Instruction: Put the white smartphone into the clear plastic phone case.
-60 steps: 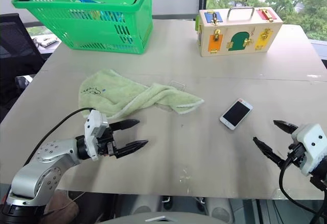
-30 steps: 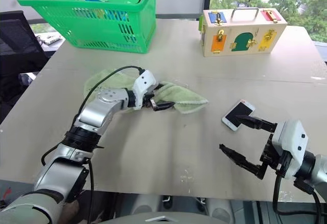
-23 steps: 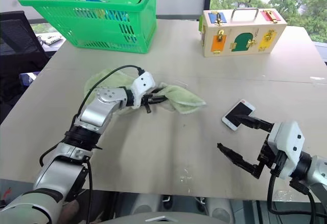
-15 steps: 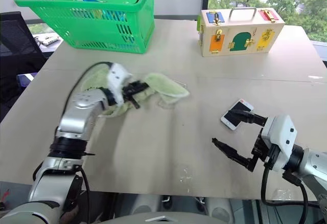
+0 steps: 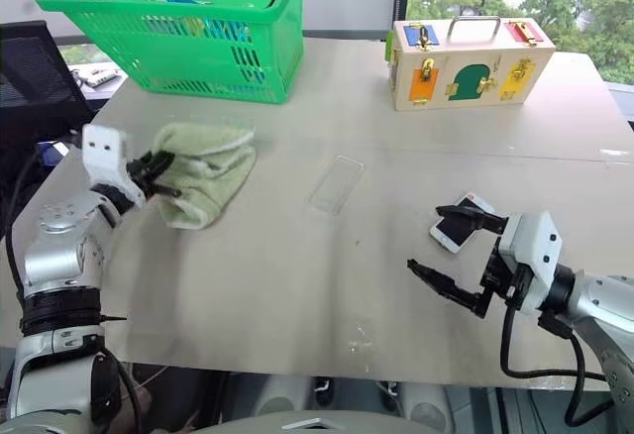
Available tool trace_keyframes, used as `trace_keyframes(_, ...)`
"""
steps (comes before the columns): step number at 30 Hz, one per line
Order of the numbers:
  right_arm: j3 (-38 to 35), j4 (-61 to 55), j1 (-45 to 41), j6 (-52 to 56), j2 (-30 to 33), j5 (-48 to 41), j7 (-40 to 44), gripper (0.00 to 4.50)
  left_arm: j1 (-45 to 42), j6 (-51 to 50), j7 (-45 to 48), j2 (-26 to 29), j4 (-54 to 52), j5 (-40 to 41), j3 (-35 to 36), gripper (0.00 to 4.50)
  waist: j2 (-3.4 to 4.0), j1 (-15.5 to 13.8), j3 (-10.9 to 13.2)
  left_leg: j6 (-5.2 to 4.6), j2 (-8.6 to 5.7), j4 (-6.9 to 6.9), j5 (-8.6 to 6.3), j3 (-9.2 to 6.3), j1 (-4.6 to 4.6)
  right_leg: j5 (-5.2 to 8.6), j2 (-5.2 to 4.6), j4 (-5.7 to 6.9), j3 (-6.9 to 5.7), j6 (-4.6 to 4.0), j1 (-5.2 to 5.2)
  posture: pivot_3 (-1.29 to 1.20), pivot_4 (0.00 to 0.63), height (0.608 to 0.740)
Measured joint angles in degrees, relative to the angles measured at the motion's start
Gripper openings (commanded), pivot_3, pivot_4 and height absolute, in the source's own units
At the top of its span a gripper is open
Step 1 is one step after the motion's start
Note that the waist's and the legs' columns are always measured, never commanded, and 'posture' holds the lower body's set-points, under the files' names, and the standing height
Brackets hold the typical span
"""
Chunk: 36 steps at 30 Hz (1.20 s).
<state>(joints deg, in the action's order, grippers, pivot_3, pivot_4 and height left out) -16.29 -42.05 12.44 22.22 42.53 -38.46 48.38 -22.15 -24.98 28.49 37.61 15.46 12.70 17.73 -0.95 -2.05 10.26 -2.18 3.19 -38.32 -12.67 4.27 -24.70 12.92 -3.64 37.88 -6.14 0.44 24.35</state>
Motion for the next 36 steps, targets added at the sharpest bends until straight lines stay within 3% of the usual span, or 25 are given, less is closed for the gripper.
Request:
trace_keyframes(3, 0.21, -0.25, -1.06, 0.28, 0.01, -0.04, -0.59, 4.5, -0.22, -4.52, -0.84, -0.99, -0.76, 2.15, 0.89, 0.05, -0.1, -0.17, -0.05, 0.0, 0.01, -0.01, 0.0, -0.04, 0.01, 0.0, -0.03, 0.02, -0.04, -0.01, -0.01, 0.0, 0.15, 0.74)
trace_keyframes(4, 0.21, -0.47, -1.37, 0.34, 0.02, -0.1, -0.85, 4.5, -0.45, -5.6, -1.04, -0.98, -1.1, 2.8, 1.48, 0.36, -0.1, -0.14, -0.06, 0.0, 0.01, -0.01, 0.0, -0.02, 0.03, 0.0, -0.04, 0.02, -0.02, -0.01, -0.01, 0.0, 0.15, 0.74)
trace_keyframes(12, 0.59, -0.55, -3.72, 1.53, 0.02, -1.02, -2.28, 4.5, -3.11, -13.54, 0.04, -1.07, -1.79, 12.86, 8.75, 4.06, -0.13, -0.08, -0.07, 0.01, 0.0, -0.01, 0.0, -0.01, 0.0, -0.01, -0.03, 0.02, -0.02, -0.01, -0.01, 0.0, 0.15, 0.74)
trace_keyframes(13, 0.65, -0.55, -3.72, 1.54, 0.02, -1.03, -2.32, 4.5, -3.41, -14.12, 0.06, -1.06, -1.82, 13.66, 9.13, 4.35, -0.14, -0.08, -0.07, 0.0, 0.0, -0.01, 0.0, -0.01, 0.0, -0.01, -0.03, 0.02, -0.02, -0.01, 0.0, 0.0, 0.15, 0.74)
trace_keyframes(19, 1.87, -0.52, -4.02, 1.52, 0.01, -0.98, -2.34, 4.5, -7.45, -26.69, 2.79, 0.64, -4.65, 25.88, 14.08, 4.35, -0.23, -0.01, -0.07, 0.01, -0.01, -0.05, 0.01, -0.02, 0.03, -0.01, -0.03, 0.04, -0.05, 0.0, -0.07, 0.0, 0.15, 0.74)
trace_keyframes(25, 2.2, -0.11, -4.24, 1.37, 0.01, -0.69, -2.05, 4.5, -3.95, -30.58, 14.77, 4.5, -17.19, 31.01, 5.28, 4.35, -0.22, 0.0, -0.07, 0.01, -0.02, -0.03, 0.0, -0.01, 0.06, 0.0, -0.04, 0.02, 0.0, -0.03, -0.08, 0.0, 0.15, 0.74)
trace_keyframes(30, 1.9, -0.26, -1.68, 1.06, 0.0, -0.12, -1.73, 4.5, -1.36, -15.91, 27.9, 9.07, -21.09, 20.33, -11.76, 4.35, -0.19, -0.17, -0.07, 0.02, -0.01, -0.02, 0.0, -0.01, 0.07, 0.1, -0.03, 0.03, -0.02, -0.27, -0.07, 0.0, 0.15, 0.74)
trace_keyframes(34, 1.03, -1.53, 2.07, 0.97, 0.21, 0.43, -1.79, 4.5, -7.55, -2.5, 35.57, 5.96, -12.85, 11.3, -22.97, 4.35, -0.18, -0.55, -0.08, 0.01, -0.03, -0.08, 0.01, -0.02, 0.0, 0.09, -0.03, 0.01, -0.04, -0.29, -0.07, 0.0, 0.15, 0.74)
trace_keyframes(36, 0.08, -2.27, 3.1, 0.95, 0.23, 0.44, -1.97, 4.5, -9.65, 1.82, 37.9, 5.14, -9.41, 8.68, -25.21, 4.35, -0.18, -0.41, -0.08, 0.0, -0.04, -0.08, 0.01, 0.01, 0.01, 0.09, -0.02, 0.01, 0.0, -0.29, -0.07, 0.0, 0.15, 0.74)
